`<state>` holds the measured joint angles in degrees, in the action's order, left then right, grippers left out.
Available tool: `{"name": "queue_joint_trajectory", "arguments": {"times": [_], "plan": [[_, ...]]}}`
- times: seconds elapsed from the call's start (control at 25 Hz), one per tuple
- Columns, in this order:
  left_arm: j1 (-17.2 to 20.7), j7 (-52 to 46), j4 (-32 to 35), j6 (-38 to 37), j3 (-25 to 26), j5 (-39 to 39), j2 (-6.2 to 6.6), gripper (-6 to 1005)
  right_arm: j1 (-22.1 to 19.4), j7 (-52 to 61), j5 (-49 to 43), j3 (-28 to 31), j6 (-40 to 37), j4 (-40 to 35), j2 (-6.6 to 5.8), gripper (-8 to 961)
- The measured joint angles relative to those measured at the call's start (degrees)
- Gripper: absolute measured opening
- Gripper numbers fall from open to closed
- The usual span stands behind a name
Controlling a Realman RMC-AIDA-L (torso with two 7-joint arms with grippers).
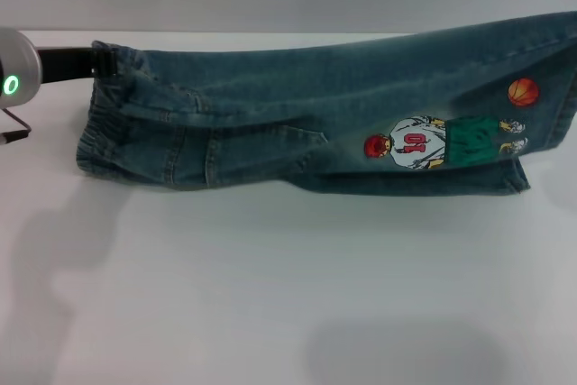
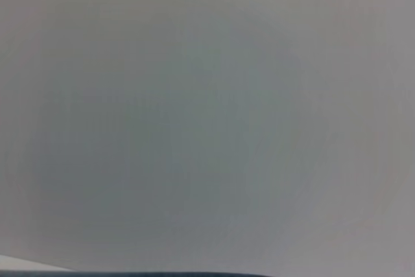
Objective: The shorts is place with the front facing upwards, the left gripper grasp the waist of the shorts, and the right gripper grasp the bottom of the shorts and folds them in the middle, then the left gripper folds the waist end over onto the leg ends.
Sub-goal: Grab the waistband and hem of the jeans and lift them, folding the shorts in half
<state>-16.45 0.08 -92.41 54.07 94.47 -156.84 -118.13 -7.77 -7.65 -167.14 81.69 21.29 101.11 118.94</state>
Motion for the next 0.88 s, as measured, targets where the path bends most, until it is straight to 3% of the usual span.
{"name": "queue_joint_trajectory", "arguments": {"times": [0.36, 0.52, 0.72, 0.88], "plan": [[-0.4, 0.5, 3.1, -5.2, -1.1, 0.8, 0.03, 85, 0.9, 0.1, 0.2, 0.4, -9.1, -7.2, -0.05, 4], [-0.9, 0.7, 5.8, -8.7, -1.4, 1.2, 0.03, 84, 1.7, 0.5, 0.6, 1.0, -17.5, -13.0, -0.07, 2], [-0.9, 0.6, 12.4, -20.6, -3.9, 2.2, 0.00, 126, 4.2, 0.9, 1.6, 0.9, -31.3, -23.0, -0.01, 39], [-1.3, 0.8, 16.1, -26.6, -6.2, 2.3, 0.13, 183, 7.2, 2.0, 2.1, 1.0, -35.8, -28.7, -0.18, 69]]}}
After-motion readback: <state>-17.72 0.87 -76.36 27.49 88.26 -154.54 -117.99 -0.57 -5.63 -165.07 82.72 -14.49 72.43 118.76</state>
